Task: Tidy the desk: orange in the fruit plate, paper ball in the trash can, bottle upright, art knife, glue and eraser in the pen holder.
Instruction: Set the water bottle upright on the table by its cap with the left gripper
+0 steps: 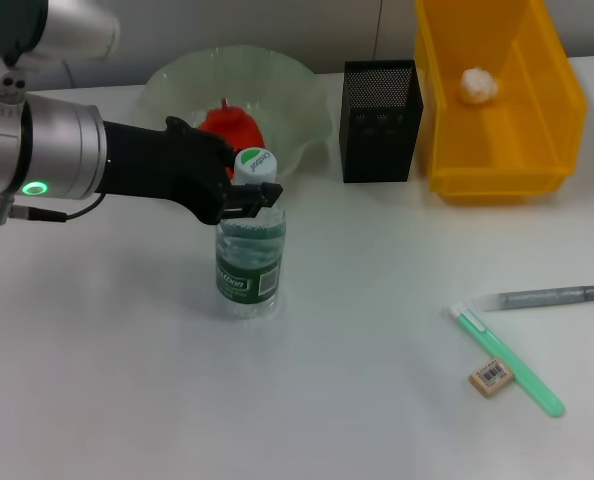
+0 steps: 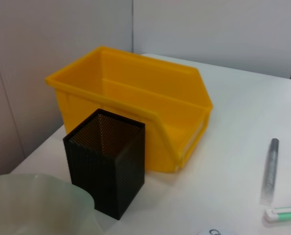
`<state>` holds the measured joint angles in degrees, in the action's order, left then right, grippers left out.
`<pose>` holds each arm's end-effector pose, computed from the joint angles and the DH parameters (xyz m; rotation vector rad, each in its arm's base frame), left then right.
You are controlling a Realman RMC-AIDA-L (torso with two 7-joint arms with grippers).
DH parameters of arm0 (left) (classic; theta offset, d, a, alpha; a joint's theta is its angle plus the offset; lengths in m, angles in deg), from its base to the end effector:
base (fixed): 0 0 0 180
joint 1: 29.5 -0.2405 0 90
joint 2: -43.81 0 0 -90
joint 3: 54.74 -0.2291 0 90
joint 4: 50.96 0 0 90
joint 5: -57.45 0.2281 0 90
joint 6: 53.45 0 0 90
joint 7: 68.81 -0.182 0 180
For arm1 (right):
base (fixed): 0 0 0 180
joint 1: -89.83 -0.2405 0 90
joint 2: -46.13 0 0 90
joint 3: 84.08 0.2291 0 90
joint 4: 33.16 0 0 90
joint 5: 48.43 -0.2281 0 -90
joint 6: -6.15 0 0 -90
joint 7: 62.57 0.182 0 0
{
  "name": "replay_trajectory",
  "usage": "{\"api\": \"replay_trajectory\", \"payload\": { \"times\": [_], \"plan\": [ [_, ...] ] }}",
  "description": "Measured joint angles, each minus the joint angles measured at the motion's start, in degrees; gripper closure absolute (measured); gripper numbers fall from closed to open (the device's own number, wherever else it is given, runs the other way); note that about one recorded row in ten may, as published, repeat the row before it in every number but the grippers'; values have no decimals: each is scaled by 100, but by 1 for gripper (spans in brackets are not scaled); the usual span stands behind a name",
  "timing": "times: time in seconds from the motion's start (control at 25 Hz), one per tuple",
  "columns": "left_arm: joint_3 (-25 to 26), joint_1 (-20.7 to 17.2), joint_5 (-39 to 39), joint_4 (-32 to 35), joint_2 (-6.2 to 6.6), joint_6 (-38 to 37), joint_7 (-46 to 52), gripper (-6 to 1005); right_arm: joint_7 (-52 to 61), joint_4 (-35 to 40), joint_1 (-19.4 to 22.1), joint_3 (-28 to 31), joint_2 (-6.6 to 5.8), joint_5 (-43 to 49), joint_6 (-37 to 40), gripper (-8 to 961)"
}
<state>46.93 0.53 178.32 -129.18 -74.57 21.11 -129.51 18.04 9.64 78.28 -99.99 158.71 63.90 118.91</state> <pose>-0.1060 0.3819 -0.0219 -2.7859 -0.3703 -0.1667 0.3237 0.2354 0.1058 -2.3699 0.8164 0.9417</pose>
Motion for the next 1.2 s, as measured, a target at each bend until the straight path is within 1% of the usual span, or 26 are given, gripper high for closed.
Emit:
{"api": "replay_trajectory", "payload": {
  "times": [0.36,0.44,0.64,1.2],
  "plan": [
    [247,-101,-29,-79,0,159,-144,555,4,-46,-6,0,0,0,-9,515],
    [261,-109,-36,-84,2,177,-164,555,4,-46,-6,0,0,0,-9,515],
    [285,-133,-60,-84,7,258,-242,554,8,-46,-6,0,0,0,-9,549],
    [364,-185,-103,50,9,361,-434,554,51,-53,-23,22,0,0,-36,576]
  ]
}}
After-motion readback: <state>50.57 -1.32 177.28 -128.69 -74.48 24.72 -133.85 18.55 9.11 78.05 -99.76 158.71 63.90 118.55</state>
